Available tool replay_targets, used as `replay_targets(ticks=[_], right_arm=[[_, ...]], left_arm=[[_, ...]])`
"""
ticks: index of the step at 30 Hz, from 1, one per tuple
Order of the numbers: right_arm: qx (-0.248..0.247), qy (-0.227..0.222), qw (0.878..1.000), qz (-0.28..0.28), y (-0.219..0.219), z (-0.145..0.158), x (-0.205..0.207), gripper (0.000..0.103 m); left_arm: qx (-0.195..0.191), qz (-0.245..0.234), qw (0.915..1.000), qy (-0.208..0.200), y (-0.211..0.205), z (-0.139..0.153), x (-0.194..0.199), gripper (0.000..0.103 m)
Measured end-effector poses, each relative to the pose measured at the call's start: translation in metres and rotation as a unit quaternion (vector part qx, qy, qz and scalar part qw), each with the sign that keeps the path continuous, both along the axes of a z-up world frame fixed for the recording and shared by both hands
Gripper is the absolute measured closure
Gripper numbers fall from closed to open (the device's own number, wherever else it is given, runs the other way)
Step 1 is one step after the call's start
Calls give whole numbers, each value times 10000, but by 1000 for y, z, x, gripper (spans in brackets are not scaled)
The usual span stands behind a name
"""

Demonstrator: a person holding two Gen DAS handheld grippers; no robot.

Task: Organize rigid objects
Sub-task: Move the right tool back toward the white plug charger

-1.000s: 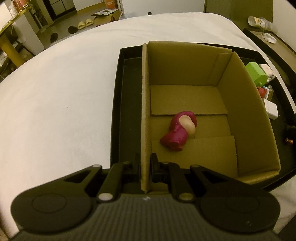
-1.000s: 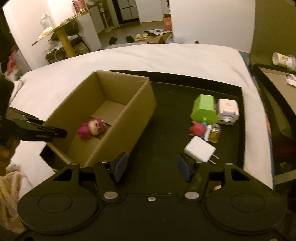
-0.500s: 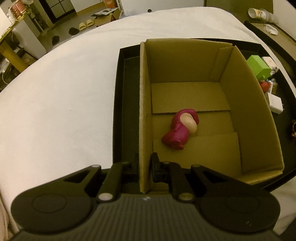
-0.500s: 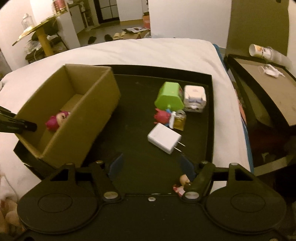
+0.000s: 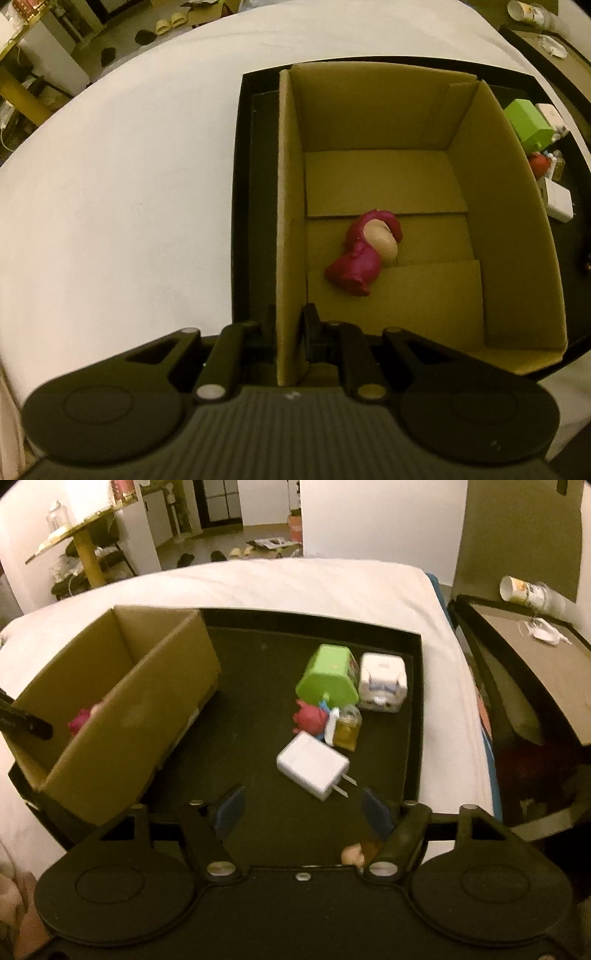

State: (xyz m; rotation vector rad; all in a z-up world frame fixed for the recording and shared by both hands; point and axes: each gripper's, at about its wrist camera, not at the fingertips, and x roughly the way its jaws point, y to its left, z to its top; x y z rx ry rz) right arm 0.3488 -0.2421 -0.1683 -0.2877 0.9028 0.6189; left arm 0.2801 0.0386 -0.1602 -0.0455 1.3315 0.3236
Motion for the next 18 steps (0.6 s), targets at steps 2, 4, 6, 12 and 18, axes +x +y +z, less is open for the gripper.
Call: replay_targets(ticks=[2,4,6,12,18], right_arm=[[13,-63,10000,45,5,0,4,30],[33,-72,10000,51,8,-1,9,30],[48,-53,10000,52,11,-3,14,30],[-174,-131,9997,76,20,-12,25,30],[-442,-313,9984,170,30,-17,28,30]], left_arm=[[-67,119,9999,48,5,0,1,91],[-142,239,9996,81,10,-1,3,91],[-249,422,9987,116,17,-1,4,91],[-143,708,9971,227,18,-2,14,88],[290,698,9967,291,9,-4,23,85]])
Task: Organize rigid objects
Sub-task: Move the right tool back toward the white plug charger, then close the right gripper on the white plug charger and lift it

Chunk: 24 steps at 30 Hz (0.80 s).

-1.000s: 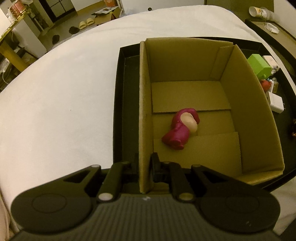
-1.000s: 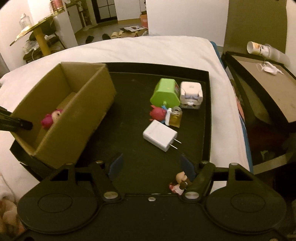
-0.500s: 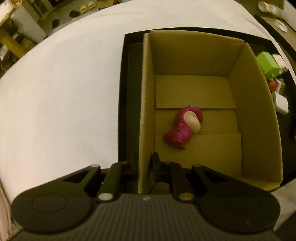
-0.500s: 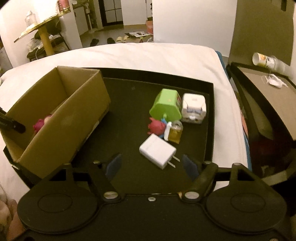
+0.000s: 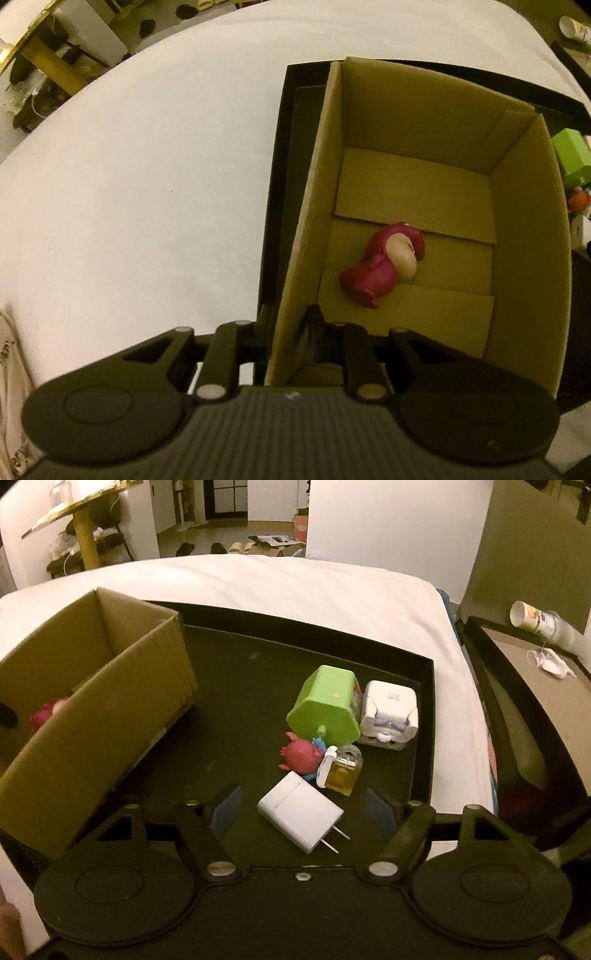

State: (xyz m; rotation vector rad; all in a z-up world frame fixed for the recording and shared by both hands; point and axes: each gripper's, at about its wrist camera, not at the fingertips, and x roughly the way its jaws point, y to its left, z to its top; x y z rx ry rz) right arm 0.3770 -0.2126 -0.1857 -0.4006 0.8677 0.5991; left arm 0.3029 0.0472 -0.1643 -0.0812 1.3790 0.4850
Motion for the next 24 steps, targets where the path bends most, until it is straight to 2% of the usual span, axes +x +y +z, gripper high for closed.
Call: replay_targets(ticks=[7,16,22,24], right_arm=[[-185,-178,9996,153,9,-5,4,30],[-416,-235,9982,354,17,-16,8,32],[-459,-171,9972,556,21,-18,5,58],[-509,-220,9967,592,24,-18,3,61]], left_arm=[[43,68,9999,74,0,-4,4,83],[65,-143,9999,70,3,-1,1,83],[50,-262,9996,66,-1,0,-1,83],[89,-358,9993,11,-2,0,-2,83]])
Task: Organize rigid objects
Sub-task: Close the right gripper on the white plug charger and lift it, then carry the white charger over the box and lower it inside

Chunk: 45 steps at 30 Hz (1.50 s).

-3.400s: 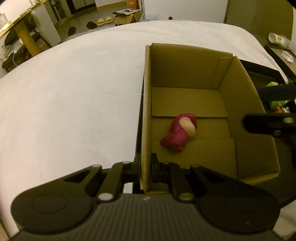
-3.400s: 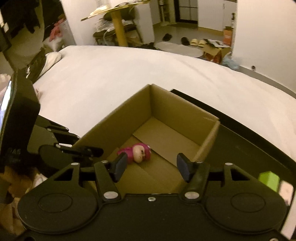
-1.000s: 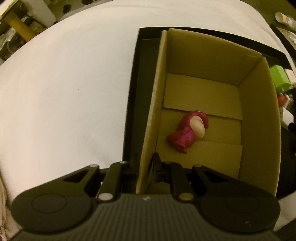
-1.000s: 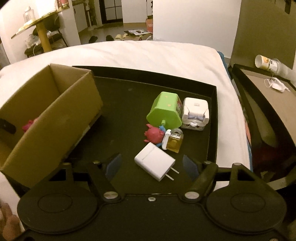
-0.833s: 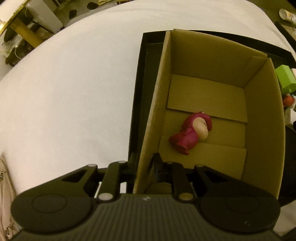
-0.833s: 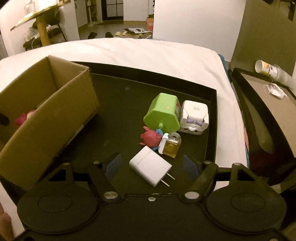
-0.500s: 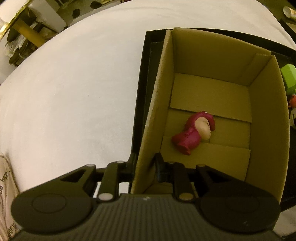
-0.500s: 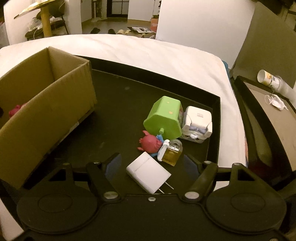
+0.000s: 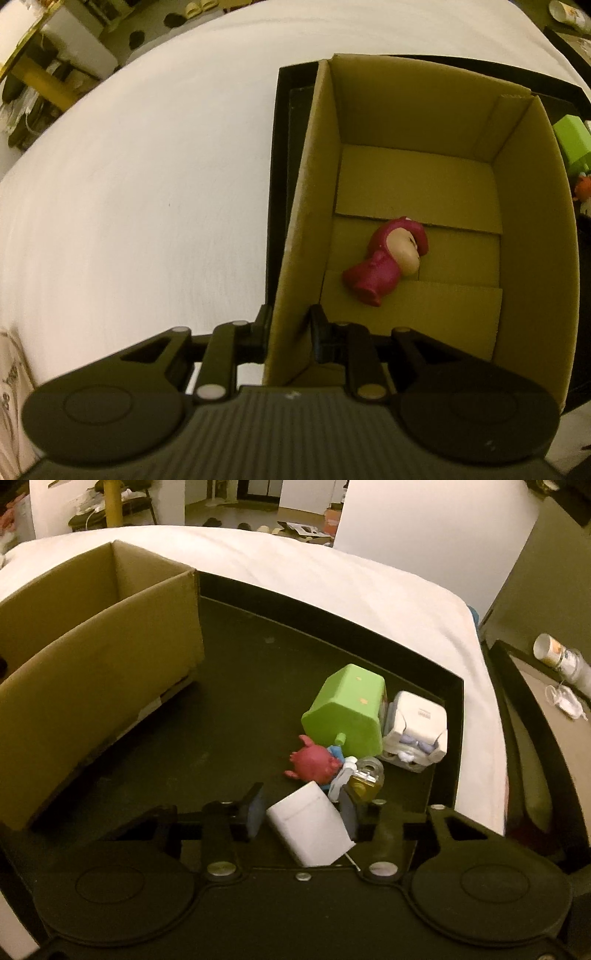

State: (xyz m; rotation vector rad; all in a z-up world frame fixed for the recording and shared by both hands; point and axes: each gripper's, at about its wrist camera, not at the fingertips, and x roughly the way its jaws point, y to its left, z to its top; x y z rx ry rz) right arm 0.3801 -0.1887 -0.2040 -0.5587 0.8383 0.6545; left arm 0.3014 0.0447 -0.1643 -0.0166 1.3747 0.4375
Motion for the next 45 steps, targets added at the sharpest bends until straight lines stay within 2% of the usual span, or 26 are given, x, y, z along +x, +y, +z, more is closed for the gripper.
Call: replay_targets(ticks=[6,7,9,10,13,14,15,17,18,25,27,29,30,36,39,43,45], right_arm=[[43,4,9999,118,1,2,-12,67],[78,-24,9999,120,1,4,-15,71],[40,-190,9996,200,3,7,-21,89],[-3,-201,9995,233,4,7,-23,92],[-123,-125,9989,431,9,10,-26,89],[-110,-70,9989,460,8,11,-26,83],[-118,15,9989,456,7,12,-24,70],[-167,101,9986,494,4,14,-18,51],[-219,97,9983,534,4,15,-19,47],[-720,486,9923,879,2,3,-5,46],[-661,631,9919,885,1,1,0,53],[-565,829,9912,862,1,2,5,64],[-592,844,9906,901,3,3,4,66],[-764,783,9846,1362,11,8,-16,66],[-752,690,9860,1319,14,16,-26,66],[-477,663,9883,1289,19,38,-30,66],[-469,463,9892,1307,26,50,-33,66]], left_arm=[[-132,-39,9998,-135,5,2,-1,84],[-131,-82,9998,-133,6,1,-1,84],[-199,-108,9996,-151,8,-1,-3,84],[-223,-102,9995,-181,9,-1,-3,85],[-271,-176,9992,-240,8,-1,-4,85],[-291,-195,9991,-256,7,-2,-5,85],[-318,-205,9989,-292,7,-2,-5,86],[-325,-245,9987,-317,6,-1,-6,86],[-321,-279,9986,-326,5,-1,-7,86],[-466,-494,9972,-305,6,1,-13,88],[-522,-555,9967,-271,23,4,-10,89],[-487,-645,9964,-254,23,3,-9,89],[-480,-659,9964,-246,23,3,-9,88],[-687,-550,9958,-246,30,4,-7,90],[-739,-547,9955,-246,34,4,-6,90],[-759,-529,9954,-237,34,5,-3,91],[-763,-570,9952,-241,34,7,-6,91]])
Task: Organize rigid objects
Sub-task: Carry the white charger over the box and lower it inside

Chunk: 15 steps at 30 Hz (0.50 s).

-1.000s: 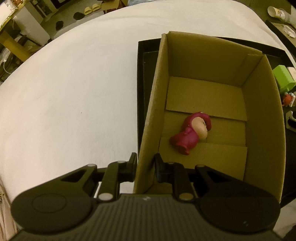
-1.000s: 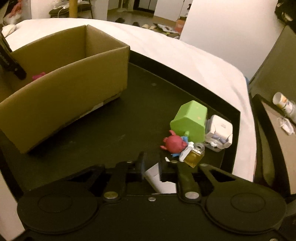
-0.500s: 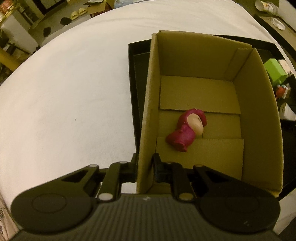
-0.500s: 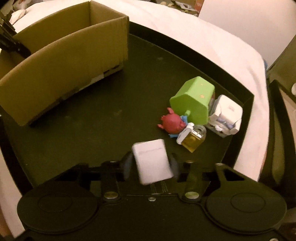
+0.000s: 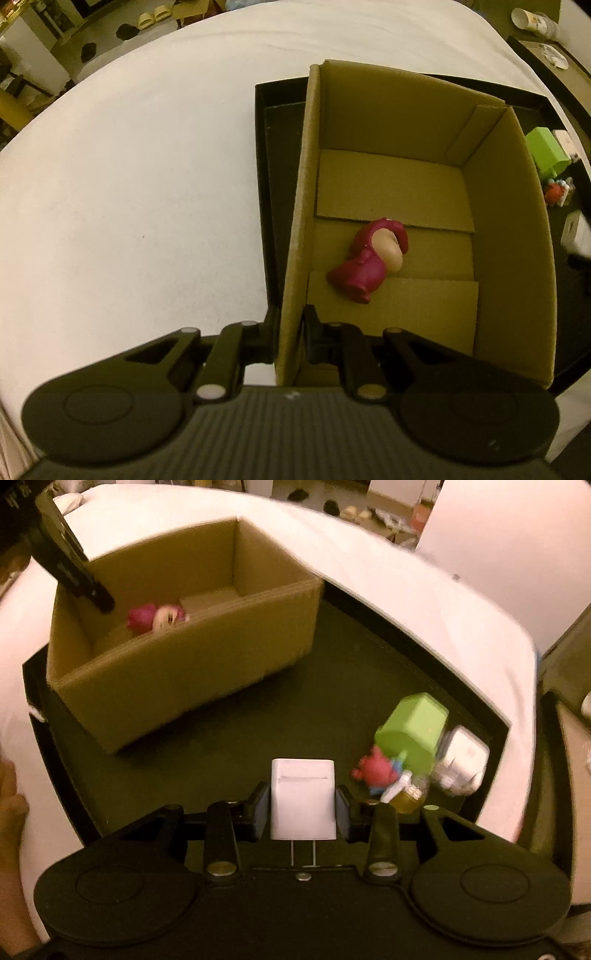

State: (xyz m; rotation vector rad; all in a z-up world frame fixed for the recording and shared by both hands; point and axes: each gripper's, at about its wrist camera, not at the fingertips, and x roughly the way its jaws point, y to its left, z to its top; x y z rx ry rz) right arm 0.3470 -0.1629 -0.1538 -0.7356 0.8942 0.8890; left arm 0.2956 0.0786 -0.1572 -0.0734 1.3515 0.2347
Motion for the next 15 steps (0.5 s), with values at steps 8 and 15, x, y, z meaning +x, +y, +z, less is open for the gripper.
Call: replay_targets(ticks=[8,15], right_arm=[[432,-369,9981,242,24,42,-3,66],[640,-520,9953,504,47,63,-6,66]], left_arm=[[-42,-116,9999,30,2,0,1,93],[-61,-159,9998,43,1,0,3,93]])
